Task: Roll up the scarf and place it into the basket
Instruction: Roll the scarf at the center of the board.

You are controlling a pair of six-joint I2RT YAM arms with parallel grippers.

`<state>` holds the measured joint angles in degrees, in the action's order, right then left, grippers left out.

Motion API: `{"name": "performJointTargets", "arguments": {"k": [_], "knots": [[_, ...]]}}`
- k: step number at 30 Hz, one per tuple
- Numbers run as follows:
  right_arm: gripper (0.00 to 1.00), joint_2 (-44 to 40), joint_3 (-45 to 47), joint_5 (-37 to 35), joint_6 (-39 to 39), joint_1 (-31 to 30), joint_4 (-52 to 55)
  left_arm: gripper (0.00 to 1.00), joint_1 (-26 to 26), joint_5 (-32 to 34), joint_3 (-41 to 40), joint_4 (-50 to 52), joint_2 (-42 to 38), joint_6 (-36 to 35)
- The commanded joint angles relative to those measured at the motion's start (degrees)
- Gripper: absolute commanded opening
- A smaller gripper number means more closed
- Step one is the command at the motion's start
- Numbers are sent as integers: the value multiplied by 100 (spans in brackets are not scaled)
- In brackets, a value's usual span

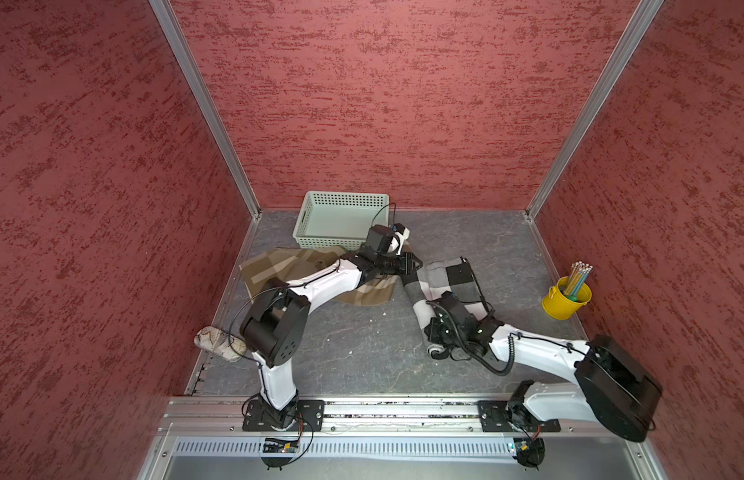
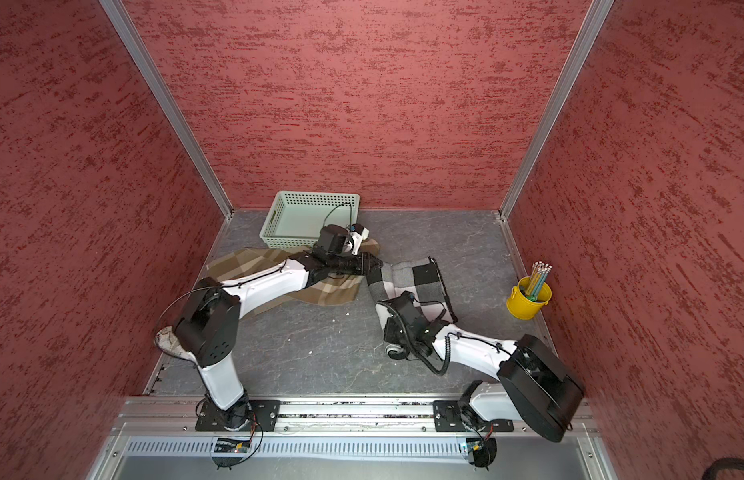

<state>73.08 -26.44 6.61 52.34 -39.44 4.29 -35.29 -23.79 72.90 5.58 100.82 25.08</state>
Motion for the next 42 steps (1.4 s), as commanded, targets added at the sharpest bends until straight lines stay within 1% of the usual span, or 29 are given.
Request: {"name": "performJointTargets", "arguments": {"k": [1,2,4,6,9,12,13,15,17,21,22,24,25,27,29,32,34,36,38,42], "knots": [[7,-429,423,1329,843,619,-1139,44,-146,206,-446,387,-52,-576],[7,-533,534,1497,976,834,-1214,47,-196,190,-523,345,-47,-734],[7,-627,856,1944,1316,1255,-1620,47,-325,86,-557,241,52,-1081],[7,-578,1213,2419,1697,1660,-2242,47,-523,132,-537,86,230,-1558],[7,-329,1484,2946,1955,2012,-2755,46,-849,342,-289,86,576,-2298],[7,-38,1698,3299,2205,2251,-3310,43,-1101,571,165,349,955,-2761],[7,80,1802,3411,2353,2322,-3639,41,-1156,621,303,398,1075,-2825],[6,295,1966,3584,2577,2475,-4158,39,-1195,578,485,376,1274,-2847],[6,509,2035,3660,2613,2548,-4357,38,-1200,481,628,313,1485,-2787],[7,763,2020,3659,2451,2554,-4305,37,-1182,428,1067,430,1955,-2707],[8,769,1997,3638,2385,2551,-4209,36,-1182,421,1214,496,2118,-2689],[16,655,1892,3550,2144,2553,-3695,34,-1182,386,1542,739,2455,-2660],[19,509,1770,3443,1908,2550,-3197,32,-1191,391,1742,917,2636,-2626],[31,48,1406,3031,1237,2549,-1727,30,-1200,436,2013,1161,2893,-2486],[42,-570,856,2192,409,2555,119,29,-1182,429,2120,1252,3028,-2305],[52,-1336,135,915,-360,2549,2030,27,-1155,378,2107,1238,3084,-2114],[54,-1687,-181,293,-598,2518,2753,26,-1163,366,2122,1249,3120,-2019],[54,-1884,-455,-230,-752,2333,3208,25,-1156,312,2177,1290,3180,-1914],[55,-1883,-784,-843,-803,1959,3596,25,-1156,305,2251,1358,3239,-1795],[56,-1510,-1520,-2321,-657,783,4210,24,-1147,289,2344,1450,3339,-1498]]}}
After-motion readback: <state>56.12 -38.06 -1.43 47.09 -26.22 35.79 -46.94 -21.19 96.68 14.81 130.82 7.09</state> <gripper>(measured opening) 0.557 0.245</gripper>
